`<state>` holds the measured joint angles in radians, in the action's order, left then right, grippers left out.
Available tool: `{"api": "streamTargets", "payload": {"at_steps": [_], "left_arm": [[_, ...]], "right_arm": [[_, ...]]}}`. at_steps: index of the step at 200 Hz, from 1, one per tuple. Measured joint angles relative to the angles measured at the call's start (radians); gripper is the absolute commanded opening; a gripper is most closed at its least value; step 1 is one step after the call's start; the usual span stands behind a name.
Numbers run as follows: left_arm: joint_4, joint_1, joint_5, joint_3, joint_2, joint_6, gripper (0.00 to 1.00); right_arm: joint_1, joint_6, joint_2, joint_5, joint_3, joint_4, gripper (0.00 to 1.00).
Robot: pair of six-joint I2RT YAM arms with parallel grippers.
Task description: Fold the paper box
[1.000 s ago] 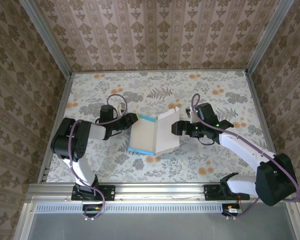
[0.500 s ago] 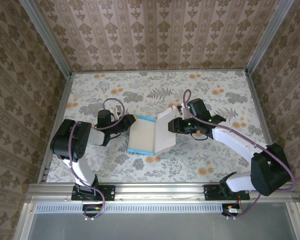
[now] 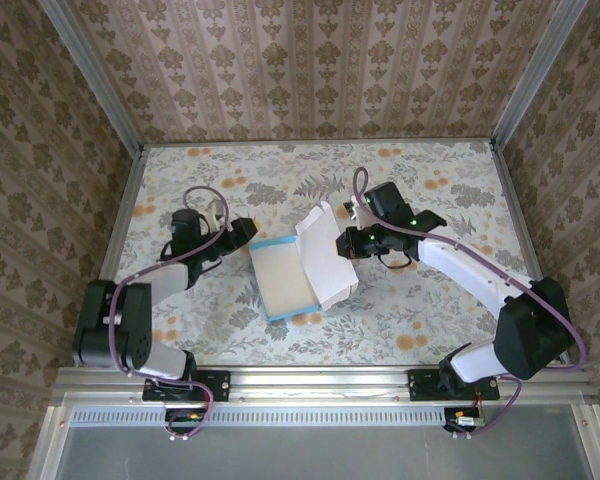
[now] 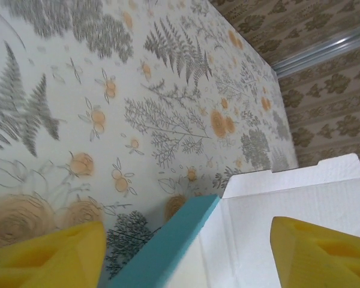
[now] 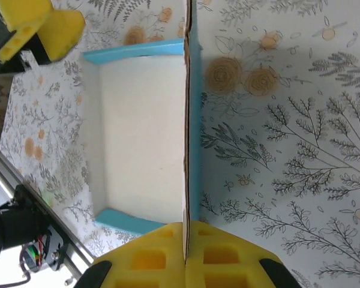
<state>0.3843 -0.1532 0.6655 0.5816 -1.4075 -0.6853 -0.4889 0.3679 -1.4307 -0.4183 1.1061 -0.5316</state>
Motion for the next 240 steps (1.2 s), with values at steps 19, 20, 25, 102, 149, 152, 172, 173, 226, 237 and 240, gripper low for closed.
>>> {"api": "streamTargets", "payload": {"at_steps": [19,20,25,102,149,152,172,173,226,237,240], "left_arm": [[-0.152,0.007,-0.001,0.061,0.078,0.109,0.77],[-0.161,0.007,0.0,0.066,0.082,0.115,0.77],[-0.192,0.007,0.004,0.082,0.096,0.143,0.77],[-0.4,-0.026,0.129,0.166,0.081,0.41,0.76],[-0.433,-0.121,0.135,0.208,-0.031,0.541,0.78],[-0.433,-0.121,0.135,0.209,-0.034,0.55,0.78],[-0.43,-0.121,0.135,0.219,-0.057,0.598,0.79],[-0.43,-0.121,0.135,0.22,-0.058,0.599,0.79],[-0.39,-0.121,0.234,0.291,-0.169,0.692,0.66],[-0.384,-0.121,0.261,0.291,-0.173,0.708,0.61],[-0.383,-0.121,0.27,0.292,-0.173,0.715,0.6]], "right_arm": [[0.0,-0.064,-0.015,0.0,0.055,-0.07,0.02],[0.0,-0.066,-0.016,0.0,0.057,-0.073,0.02],[0.0,-0.085,-0.024,-0.001,0.072,-0.089,0.02],[0.0,-0.355,-0.195,-0.025,0.313,-0.316,0.02],[-0.002,-0.449,-0.259,-0.044,0.383,-0.42,0.02],[-0.003,-0.453,-0.261,-0.047,0.386,-0.426,0.02],[-0.007,-0.477,-0.278,-0.061,0.407,-0.468,0.03],[-0.007,-0.479,-0.28,-0.062,0.408,-0.47,0.03],[-0.022,-0.514,-0.315,-0.069,0.454,-0.544,0.04],[-0.024,-0.521,-0.326,-0.069,0.467,-0.556,0.04],[-0.025,-0.523,-0.329,-0.069,0.47,-0.558,0.04]]}}
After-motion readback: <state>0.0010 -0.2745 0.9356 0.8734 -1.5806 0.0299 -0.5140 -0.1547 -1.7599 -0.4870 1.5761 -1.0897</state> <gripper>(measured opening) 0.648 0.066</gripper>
